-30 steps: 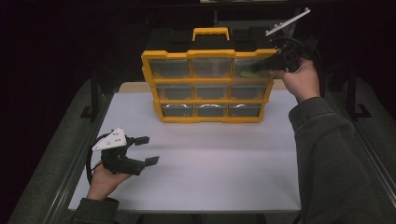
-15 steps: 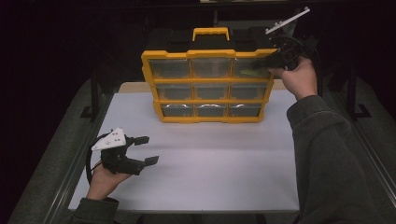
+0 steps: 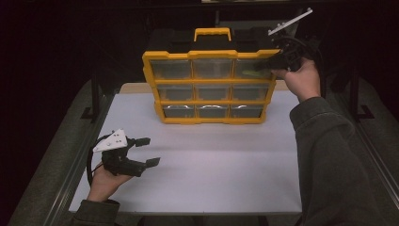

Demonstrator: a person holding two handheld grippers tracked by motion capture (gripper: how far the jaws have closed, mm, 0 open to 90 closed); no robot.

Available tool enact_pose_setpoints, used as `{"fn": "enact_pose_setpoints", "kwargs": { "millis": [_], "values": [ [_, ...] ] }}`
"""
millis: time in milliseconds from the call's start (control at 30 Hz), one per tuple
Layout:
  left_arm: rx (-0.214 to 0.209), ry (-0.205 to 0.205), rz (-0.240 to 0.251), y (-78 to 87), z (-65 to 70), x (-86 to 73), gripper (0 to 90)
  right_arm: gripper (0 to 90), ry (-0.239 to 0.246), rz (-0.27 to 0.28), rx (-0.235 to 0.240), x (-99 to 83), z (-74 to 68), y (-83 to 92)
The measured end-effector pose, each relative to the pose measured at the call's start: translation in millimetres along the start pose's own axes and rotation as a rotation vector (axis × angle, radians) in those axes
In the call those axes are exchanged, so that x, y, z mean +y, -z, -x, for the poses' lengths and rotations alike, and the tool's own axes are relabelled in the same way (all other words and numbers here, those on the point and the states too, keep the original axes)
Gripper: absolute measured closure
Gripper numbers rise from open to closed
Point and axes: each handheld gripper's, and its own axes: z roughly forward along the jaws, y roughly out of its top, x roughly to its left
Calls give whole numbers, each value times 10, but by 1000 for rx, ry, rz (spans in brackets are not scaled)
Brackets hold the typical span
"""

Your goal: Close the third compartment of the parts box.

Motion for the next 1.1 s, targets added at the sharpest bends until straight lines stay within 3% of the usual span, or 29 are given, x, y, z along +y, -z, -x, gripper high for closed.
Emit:
{"fn": "enact_pose_setpoints", "kwargs": {
  "millis": [100,233,433,700,900,1100],
  "values": [
    [2,0,2,0,-5,1,198,782,4,13,57,-30,-57,11],
    [1,4,-1,-6,0,-3,198,719,15,32,81,-86,-131,14],
    [-1,7,-2,-14,8,1,197,543,33,71,122,-198,-206,-22],
    [-2,7,-1,-15,10,1,194,343,38,109,141,-311,-293,-68],
    [-3,7,1,-4,4,3,194,247,44,124,151,-377,-346,-94],
    [0,12,-1,-6,6,5,185,218,48,128,139,-457,-387,-128]
  ]
}}
